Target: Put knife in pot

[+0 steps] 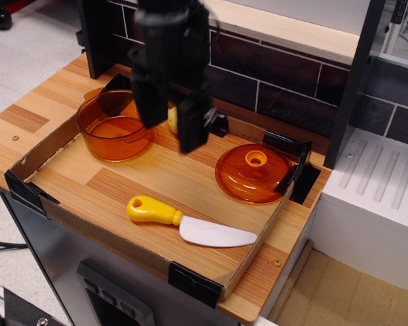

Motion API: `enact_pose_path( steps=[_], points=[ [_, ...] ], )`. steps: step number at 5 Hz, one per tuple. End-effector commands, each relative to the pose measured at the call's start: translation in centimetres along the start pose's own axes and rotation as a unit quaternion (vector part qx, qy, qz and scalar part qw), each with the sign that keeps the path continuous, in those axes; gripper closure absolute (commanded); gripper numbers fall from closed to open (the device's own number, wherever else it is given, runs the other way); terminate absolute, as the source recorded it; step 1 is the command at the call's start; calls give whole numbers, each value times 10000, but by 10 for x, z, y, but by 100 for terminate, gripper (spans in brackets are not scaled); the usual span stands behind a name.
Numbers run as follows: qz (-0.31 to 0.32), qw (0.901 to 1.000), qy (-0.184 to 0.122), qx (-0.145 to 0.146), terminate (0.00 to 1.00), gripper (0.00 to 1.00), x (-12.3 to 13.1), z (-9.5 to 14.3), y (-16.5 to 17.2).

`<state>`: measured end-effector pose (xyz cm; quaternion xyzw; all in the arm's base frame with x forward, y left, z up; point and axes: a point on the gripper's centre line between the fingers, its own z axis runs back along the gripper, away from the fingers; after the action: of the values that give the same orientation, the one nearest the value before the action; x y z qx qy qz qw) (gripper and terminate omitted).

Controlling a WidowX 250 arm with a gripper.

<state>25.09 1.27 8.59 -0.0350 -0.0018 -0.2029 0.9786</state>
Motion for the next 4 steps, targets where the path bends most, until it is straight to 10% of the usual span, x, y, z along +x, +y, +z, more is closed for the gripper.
enact_pose_path(
  steps=[1,4],
  points=[
    [-2410,9702,-91,234,0,0,-22,-19,10],
    [-3221,9461,-64,343,0,0,-28,-59,23]
  ],
)
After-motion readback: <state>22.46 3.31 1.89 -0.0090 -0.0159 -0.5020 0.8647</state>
